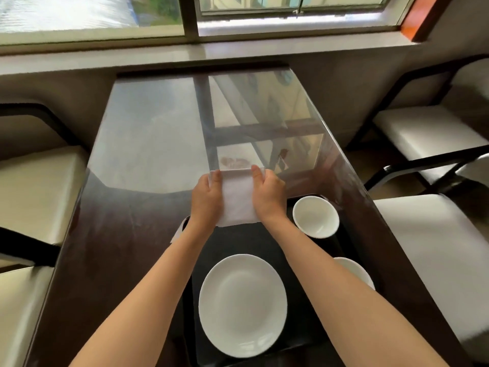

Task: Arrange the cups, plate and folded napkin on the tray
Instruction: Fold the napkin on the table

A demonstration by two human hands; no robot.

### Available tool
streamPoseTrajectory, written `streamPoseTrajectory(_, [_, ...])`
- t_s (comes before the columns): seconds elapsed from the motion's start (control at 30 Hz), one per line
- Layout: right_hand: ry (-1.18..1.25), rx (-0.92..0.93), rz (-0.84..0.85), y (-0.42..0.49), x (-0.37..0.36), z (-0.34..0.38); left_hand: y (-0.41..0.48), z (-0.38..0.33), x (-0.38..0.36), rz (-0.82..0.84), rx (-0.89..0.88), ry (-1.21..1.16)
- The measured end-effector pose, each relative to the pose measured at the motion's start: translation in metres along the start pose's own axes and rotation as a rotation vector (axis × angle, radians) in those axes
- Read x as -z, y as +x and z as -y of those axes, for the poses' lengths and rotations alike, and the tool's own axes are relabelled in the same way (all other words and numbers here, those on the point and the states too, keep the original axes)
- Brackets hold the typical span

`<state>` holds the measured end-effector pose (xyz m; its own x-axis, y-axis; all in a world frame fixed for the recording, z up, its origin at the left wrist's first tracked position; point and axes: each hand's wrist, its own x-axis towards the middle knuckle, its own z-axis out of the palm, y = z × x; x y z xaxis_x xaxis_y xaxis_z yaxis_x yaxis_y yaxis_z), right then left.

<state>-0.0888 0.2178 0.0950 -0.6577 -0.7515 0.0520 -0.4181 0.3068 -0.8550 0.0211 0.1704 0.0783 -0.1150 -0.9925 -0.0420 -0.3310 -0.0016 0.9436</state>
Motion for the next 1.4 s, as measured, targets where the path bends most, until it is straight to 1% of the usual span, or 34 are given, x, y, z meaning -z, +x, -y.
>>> streamPoseTrajectory(0.1, [-0.057,-0.023,0.048,-0.008,-0.012,-0.013,-0.008,0.021,0.000,-0.056,-0.003,0.092])
streamPoseTrajectory(0.17, [-0.082,-0.072,0.072,-0.016,-0.021,-0.026,-0.014,0.033,0.000,-0.054,0.000,0.157])
streamPoseTrajectory(0.27, [-0.110,-0.161,0.131,-0.026,-0.033,-0.045,-0.021,0.057,0.000,0.006,0.062,0.248])
streamPoseTrajectory(0.43, [-0.117,-0.233,0.257,-0.029,-0.043,-0.069,-0.025,0.089,0.007,0.103,0.211,0.259])
streamPoseTrajectory(0.57, [-0.119,-0.184,0.334,-0.032,-0.043,-0.078,-0.030,0.094,0.011,0.213,0.267,0.149])
streamPoseTrajectory(0.63, [-0.160,-0.148,0.338,-0.035,-0.043,-0.080,-0.034,0.094,0.011,0.220,0.257,0.128])
streamPoseTrajectory(0.8, [-0.284,-0.094,0.318,-0.043,-0.045,-0.084,-0.042,0.095,0.009,0.198,0.121,0.258])
streamPoseTrajectory(0.9, [-0.406,-0.057,0.287,-0.047,-0.047,-0.085,-0.045,0.096,0.009,0.187,0.083,0.362])
streamPoseTrajectory(1.03, [-0.444,-0.056,0.298,-0.048,-0.046,-0.086,-0.047,0.096,0.010,0.202,0.094,0.431])
streamPoseTrajectory(1.23, [-0.459,-0.037,0.374,-0.051,-0.037,-0.082,-0.052,0.090,0.013,0.194,0.146,0.450])
streamPoseTrajectory(1.4, [-0.479,-0.034,0.433,-0.063,-0.016,-0.076,-0.076,0.089,0.026,0.192,0.174,0.504])
